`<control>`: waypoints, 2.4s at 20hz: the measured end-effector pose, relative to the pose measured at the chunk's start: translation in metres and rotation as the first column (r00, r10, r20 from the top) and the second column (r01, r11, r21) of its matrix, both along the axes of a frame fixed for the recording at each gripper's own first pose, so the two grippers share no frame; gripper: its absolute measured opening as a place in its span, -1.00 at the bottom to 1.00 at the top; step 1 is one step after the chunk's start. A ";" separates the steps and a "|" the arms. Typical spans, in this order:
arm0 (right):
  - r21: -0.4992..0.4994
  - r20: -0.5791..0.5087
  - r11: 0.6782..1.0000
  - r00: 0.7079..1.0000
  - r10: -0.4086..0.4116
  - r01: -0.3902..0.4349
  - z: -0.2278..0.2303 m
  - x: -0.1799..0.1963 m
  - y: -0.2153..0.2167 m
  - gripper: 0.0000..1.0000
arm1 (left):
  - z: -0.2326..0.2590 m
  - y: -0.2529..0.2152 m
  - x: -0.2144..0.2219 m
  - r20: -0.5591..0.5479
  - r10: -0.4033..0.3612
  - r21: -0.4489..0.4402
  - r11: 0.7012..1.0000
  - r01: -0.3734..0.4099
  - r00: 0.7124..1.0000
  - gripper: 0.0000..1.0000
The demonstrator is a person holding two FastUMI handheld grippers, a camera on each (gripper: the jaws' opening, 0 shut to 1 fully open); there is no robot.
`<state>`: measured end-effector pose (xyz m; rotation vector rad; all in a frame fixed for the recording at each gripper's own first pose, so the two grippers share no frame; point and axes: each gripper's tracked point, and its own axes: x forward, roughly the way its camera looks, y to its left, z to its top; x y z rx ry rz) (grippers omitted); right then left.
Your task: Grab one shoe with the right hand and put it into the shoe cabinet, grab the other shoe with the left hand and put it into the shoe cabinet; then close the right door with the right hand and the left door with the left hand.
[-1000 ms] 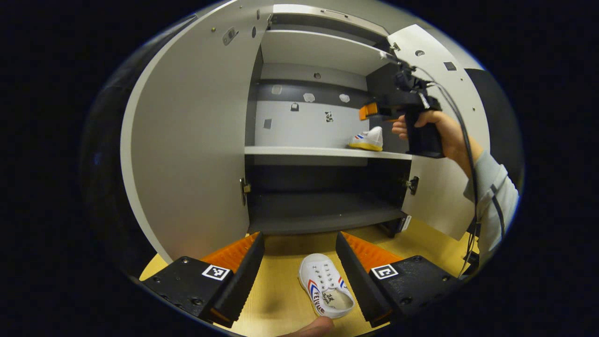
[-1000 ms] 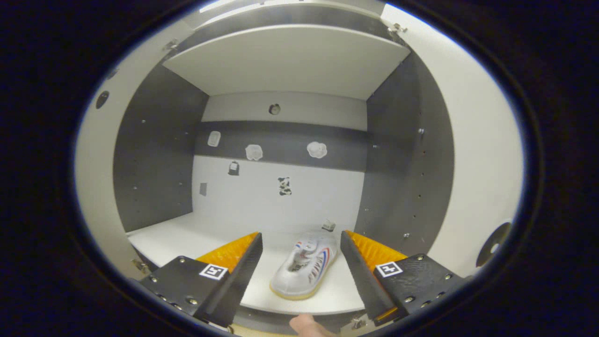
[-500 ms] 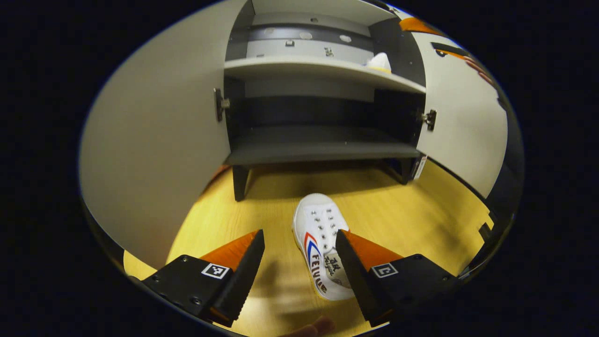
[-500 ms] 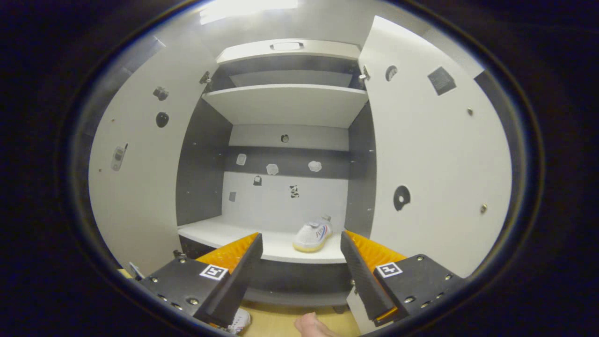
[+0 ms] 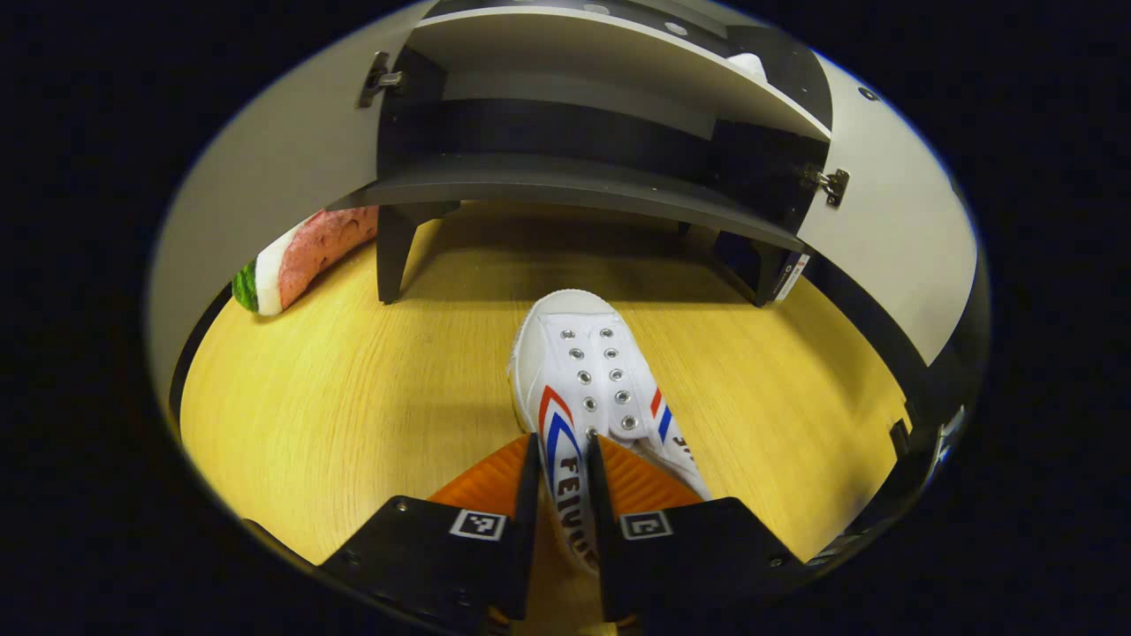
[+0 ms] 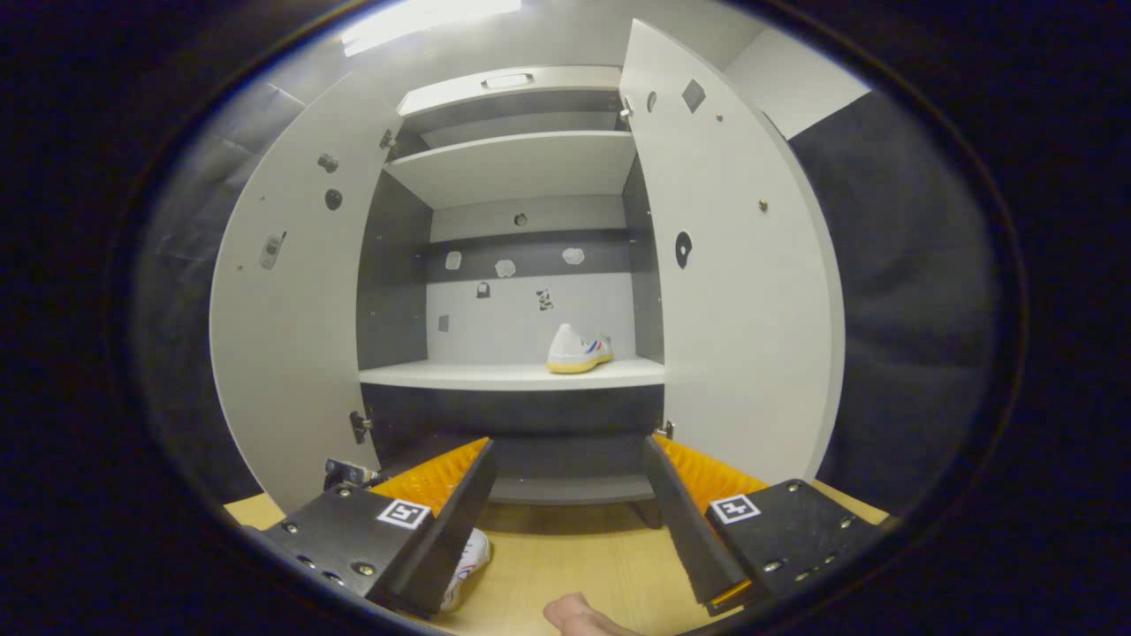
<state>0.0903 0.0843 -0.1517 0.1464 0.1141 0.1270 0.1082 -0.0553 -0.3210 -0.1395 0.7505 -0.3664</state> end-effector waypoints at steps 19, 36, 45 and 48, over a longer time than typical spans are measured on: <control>0.006 -0.019 0.999 0.999 0.042 -0.042 -0.015 -0.002 -0.026 0.99 | 0.303 0.023 0.031 0.464 0.129 -0.111 0.990 -0.087 0.876 -0.99; 0.053 0.022 0.992 0.993 0.114 -0.115 -0.003 -0.006 -0.009 0.98 | 0.413 0.030 0.279 0.481 0.300 -0.066 0.949 -0.307 0.824 -0.99; 0.057 -0.008 0.994 0.996 0.094 -0.093 -0.015 -0.015 -0.014 0.93 | 0.366 0.020 0.318 0.376 0.304 -0.079 0.952 -0.296 0.875 -0.61; 0.067 -0.020 0.994 0.996 0.093 -0.091 -0.017 -0.017 -0.013 0.99 | 0.404 0.037 0.290 0.488 0.291 -0.031 0.948 -0.317 0.823 0.55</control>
